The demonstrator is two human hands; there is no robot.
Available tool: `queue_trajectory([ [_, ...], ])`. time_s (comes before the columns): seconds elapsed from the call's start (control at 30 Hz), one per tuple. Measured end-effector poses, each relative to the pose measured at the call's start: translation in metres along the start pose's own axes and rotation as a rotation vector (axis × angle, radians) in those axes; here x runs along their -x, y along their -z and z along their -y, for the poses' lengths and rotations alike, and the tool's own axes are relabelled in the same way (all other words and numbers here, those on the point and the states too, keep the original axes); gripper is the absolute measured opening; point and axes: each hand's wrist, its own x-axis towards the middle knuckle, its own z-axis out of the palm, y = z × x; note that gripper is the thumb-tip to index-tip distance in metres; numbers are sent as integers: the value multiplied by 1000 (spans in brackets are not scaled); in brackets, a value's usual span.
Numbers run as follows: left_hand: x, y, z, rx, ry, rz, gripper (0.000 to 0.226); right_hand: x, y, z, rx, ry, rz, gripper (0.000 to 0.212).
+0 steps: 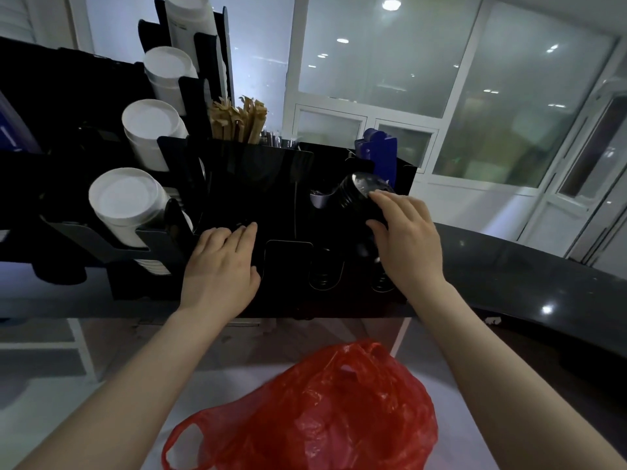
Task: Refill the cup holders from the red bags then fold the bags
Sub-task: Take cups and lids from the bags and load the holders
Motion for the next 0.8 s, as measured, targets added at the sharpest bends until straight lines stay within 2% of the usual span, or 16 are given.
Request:
queue_trajectory([
  [0.27, 0, 2, 0, 3, 1, 4, 68, 7, -21, 0, 37, -15, 127, 39],
  [0.47, 1, 4, -1, -1, 7, 5, 67, 19, -31, 6, 22, -28, -11, 36],
  [0.57, 1, 4, -1, -2, 5, 2, 67, 13, -27, 17, -22, 37, -54, 36],
  [0.8, -1, 6, 0, 39, 21, 17, 69, 9, -31, 35, 8, 59, 173, 40],
])
